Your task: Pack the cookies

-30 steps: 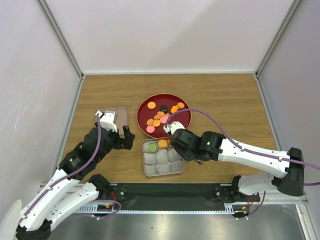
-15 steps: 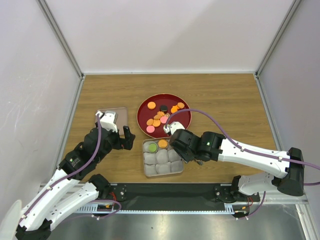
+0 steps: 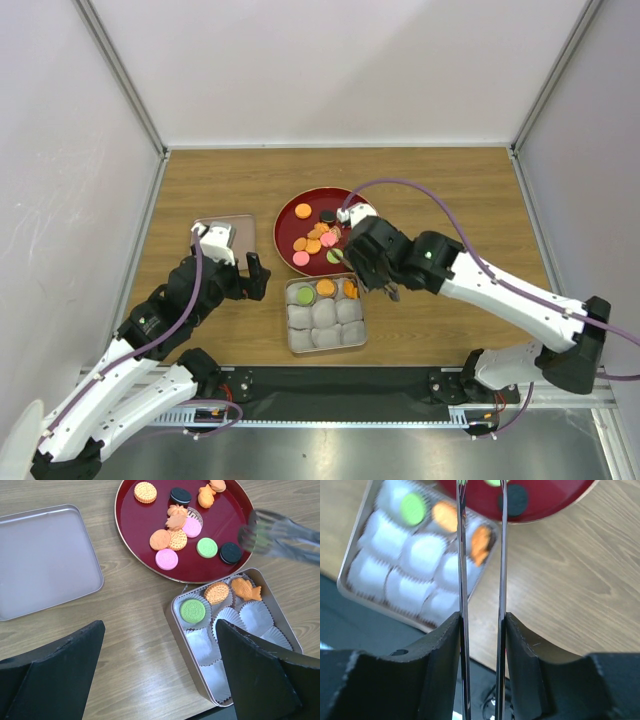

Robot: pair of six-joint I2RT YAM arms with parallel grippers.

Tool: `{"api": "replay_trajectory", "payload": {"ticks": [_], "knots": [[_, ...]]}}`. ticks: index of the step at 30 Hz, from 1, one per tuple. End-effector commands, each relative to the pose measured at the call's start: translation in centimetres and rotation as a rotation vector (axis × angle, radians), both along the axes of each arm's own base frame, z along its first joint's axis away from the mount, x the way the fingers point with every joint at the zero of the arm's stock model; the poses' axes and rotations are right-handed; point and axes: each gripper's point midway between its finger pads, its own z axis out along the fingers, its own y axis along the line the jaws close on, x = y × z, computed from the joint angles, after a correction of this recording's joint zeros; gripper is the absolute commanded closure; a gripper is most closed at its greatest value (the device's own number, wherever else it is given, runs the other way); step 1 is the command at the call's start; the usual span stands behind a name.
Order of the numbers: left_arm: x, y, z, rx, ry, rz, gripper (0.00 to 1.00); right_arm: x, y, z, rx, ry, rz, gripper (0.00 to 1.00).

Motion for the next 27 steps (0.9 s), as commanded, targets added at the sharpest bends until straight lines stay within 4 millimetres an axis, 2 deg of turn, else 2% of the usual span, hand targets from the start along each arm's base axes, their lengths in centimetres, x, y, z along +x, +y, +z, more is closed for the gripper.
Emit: {"api": "replay_trajectory", "payload": {"ticks": [1, 3, 6, 15, 18, 21, 27], "knots": [[0.2, 0.0, 1.2, -0.024, -0.035, 0.013, 0.00, 2.9, 0.6, -0.1, 0.033, 0.012, -0.058, 0.57], [0.2, 0.1, 1.2, -0.024, -0.035, 0.015, 0.00, 4.2, 0.7, -1.0, 0.015, 0.018, -0.082, 0.57], [0.2, -0.1, 1.1, -0.022, -0.030, 0.009, 0.00, 7.5, 0.4, -1.1, 0.036, 0.003, -0.157, 0.57], [0.2, -0.1, 1.2, -0.025, -0.035, 0.005, 0.00, 12.7, 0.7, -4.0, 0.000, 0.026, -0.254, 0.53], [0.2, -0.2, 1.1, -0.025, -0.033, 0.003, 0.00, 13.6, 1.1, -4.5, 0.004, 0.023, -0.263, 0.52], [0.2, -0.2, 1.2, -0.027, -0.034, 0.003, 0.00, 13.8, 1.8, -4.8, 0.019, 0.039, -0.250, 0.52], [0.1, -0.2, 1.4, -0.031, -0.039, -0.001, 0.00, 13.0, 2.7, -4.8, 0.033, 0.048, -0.229, 0.52]]}}
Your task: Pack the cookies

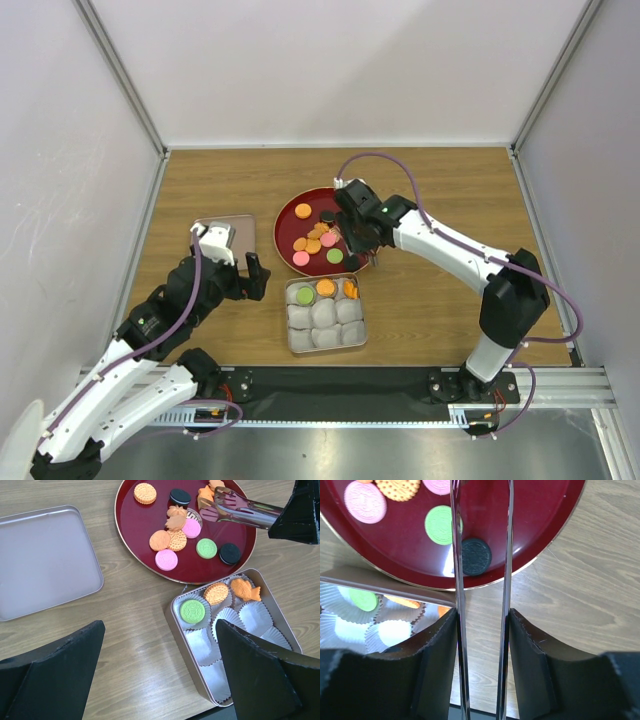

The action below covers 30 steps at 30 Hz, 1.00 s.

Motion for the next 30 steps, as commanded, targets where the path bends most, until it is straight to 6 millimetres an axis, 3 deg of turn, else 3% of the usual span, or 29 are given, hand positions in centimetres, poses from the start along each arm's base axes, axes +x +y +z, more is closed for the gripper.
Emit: {"api": "replay_trajectory", "payload": {"ticks": [1, 15, 30], "knots": [[0.2, -0.2, 1.2, -0.027, -0.034, 0.000, 0.00, 0.6, 2.0, 2.5, 0.079, -0.060, 0.023, 0.52], [0.1, -0.3, 1.3, -0.032, -0.039, -0.004, 0.00, -0.6, 4.4, 1.0, 0.090, -0.013, 0.083, 0.50], [0.1, -0.3, 1.3, -0.031, -0.038, -0.006, 0.00, -0.1, 4.6, -0.3, 0.058, 0.000, 0.077, 0.50]]}}
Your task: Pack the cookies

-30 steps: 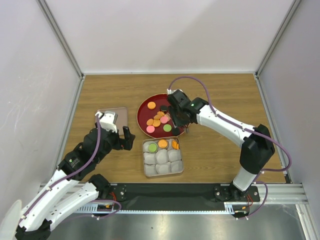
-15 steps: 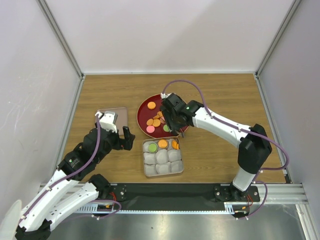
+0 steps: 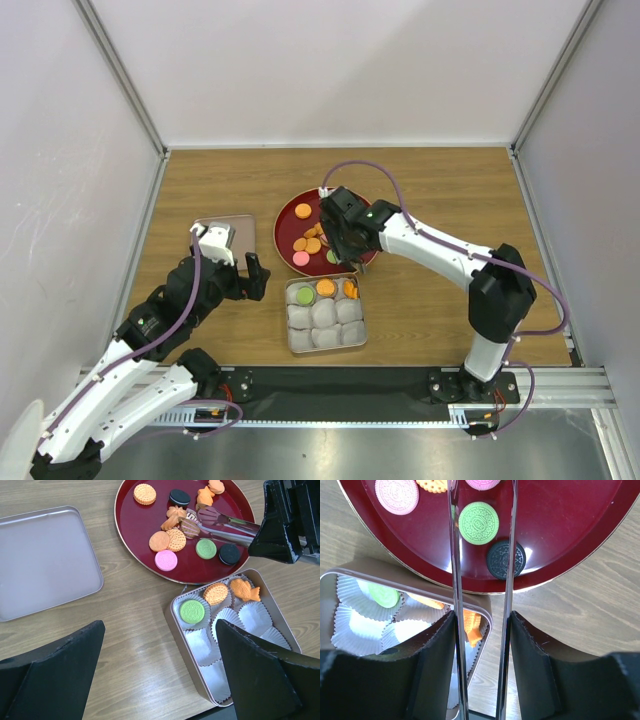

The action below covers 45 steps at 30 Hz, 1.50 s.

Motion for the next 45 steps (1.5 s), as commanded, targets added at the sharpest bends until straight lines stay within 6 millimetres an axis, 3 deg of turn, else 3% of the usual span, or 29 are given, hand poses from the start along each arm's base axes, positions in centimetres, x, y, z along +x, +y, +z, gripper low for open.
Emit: {"api": "replay_trajectory", "payload": {"ticks": [1, 28, 37, 45], "knots": [[0.1, -0.3, 1.2, -0.028, -0.035, -0.006, 0.00, 1.3, 1.3, 1.3, 0.040, -0.043, -0.005, 0.50], [0.1, -0.2, 1.3, -0.028, -0.039, -0.002, 0.00, 0.9, 0.4, 0.7, 0.026, 0.026, 0.022, 0.53], [0.1, -0.2, 1.3, -0.028, -0.040, -0.001, 0.00, 1.7, -1.7, 3.1, 0.018, -0.045, -0.043, 0.68], [0.1, -0.2, 1.2, -0.027, -0.038, 0.002, 0.00, 2.0, -3.7, 5.5, 0.056, -0.100, -0.092, 0.71]]}}
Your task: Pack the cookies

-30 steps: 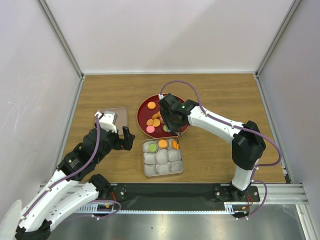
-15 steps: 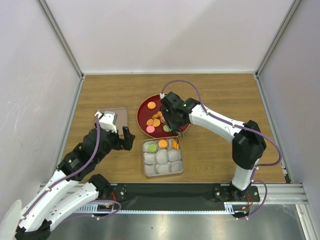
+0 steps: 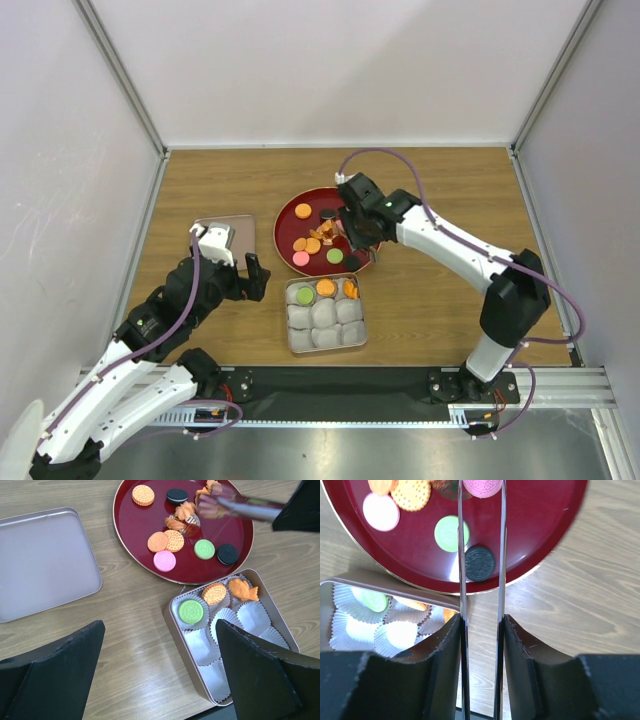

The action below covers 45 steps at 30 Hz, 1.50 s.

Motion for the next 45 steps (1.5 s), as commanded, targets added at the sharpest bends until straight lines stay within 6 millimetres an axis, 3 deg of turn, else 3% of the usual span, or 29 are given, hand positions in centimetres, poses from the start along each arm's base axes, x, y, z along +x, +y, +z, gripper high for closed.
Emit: {"api": "replay_trajectory", "payload": {"ticks": [1, 9, 12, 17, 21, 24, 31, 45], "knots": [[0.2, -0.1, 1.1, -0.023, -0.033, 0.007, 0.00, 0.4, -0.9, 3.1, 0.044, -0.079, -0.036, 0.72], [0.3, -0.1, 1.1, -0.020, -0.031, 0.010, 0.00, -0.8, -0.8, 4.8, 0.097, -0.084, -0.008, 0.73], [0.3, 0.0, 1.0, -0.018, -0.029, 0.012, 0.00, -2.4, -0.4, 5.9, 0.121, -0.084, 0.027, 0.73], [0.3, 0.0, 1.1, -0.020, -0.031, 0.017, 0.00, -7.0, 0.4, 7.5, 0.154, -0.072, 0.127, 0.73], [0.3, 0.0, 1.0, -0.016, -0.029, 0.018, 0.00, -11.1, 1.4, 7.5, 0.189, -0.032, 0.213, 0.72], [0.3, 0.0, 1.0, -0.015, -0.028, 0.015, 0.00, -14.0, 2.1, 6.8, 0.178, -0.002, 0.260, 0.72], [0.4, -0.1, 0.9, -0.013, -0.024, 0.013, 0.00, -17.6, 3.2, 4.2, 0.158, 0.059, 0.316, 0.72], [0.4, -0.1, 0.7, -0.008, -0.018, 0.013, 0.00, -20.3, 5.1, 2.5, 0.196, 0.112, 0.377, 0.70]]}}
